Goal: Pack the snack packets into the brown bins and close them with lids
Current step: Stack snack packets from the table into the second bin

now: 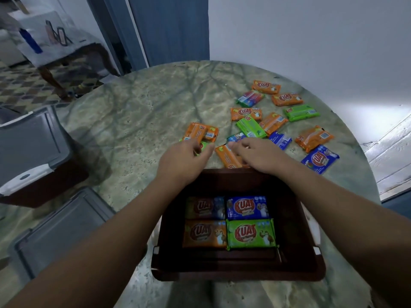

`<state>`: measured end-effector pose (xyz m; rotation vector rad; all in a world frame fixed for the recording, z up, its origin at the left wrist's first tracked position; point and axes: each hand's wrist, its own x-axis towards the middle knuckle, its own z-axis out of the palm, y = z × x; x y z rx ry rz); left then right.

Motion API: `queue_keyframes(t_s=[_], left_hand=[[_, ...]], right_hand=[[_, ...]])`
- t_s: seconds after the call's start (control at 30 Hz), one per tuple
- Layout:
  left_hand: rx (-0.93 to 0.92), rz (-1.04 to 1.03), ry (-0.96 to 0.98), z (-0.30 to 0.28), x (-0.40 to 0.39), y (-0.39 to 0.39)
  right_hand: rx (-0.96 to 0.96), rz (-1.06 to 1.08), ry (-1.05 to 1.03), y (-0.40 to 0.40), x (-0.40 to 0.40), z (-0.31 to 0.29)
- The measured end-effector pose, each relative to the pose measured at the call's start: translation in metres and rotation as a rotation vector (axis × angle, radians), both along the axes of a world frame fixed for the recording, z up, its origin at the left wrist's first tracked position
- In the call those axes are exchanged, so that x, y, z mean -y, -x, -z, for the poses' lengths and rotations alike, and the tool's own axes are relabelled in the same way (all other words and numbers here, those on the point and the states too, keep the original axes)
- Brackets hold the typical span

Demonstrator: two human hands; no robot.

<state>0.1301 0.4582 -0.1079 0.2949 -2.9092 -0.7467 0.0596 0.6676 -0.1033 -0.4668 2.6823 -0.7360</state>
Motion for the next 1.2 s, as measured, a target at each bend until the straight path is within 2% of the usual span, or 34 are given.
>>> queue_keyframes(t_s=[0.13,0.23,0.37,0.5,0.73,0.9,1.07,1.2], left_hand=[[0.063,-0.034,-0.006,0.007,0.009,0.05],[0.194,-0.043,0.069,0.025,0.02,0.079],[0.262,-0.09,0.179,0.041,0.033,0.108],[0.331,-0.14,0.166,0.06,0.037,0.126],[0.242,-0.145,0.191,0.079,0.035,0.127],[0.275,-0.149,0.091,0.074,0.039,0.126],[0.27,-0.078,0.067,0.057,0.035,0.117],[0.134,-0.056,-0.029,0.033,0.03,0.096]], right_hand=[[0.032,-0.076,-0.211,0.033,0.022,0.019],[0.067,-0.086,-0.288,0.045,0.035,0.033],[0.039,-0.119,-0.418,0.054,0.045,0.05],[0.036,-0.152,-0.524,0.054,0.054,0.058],[0.105,-0.111,-0.554,0.056,0.057,0.064],[0.13,-0.082,-0.499,0.057,0.059,0.068],[-0.039,-0.089,-0.478,0.051,0.053,0.059],[-0.183,-0.142,-0.377,0.043,0.047,0.04]])
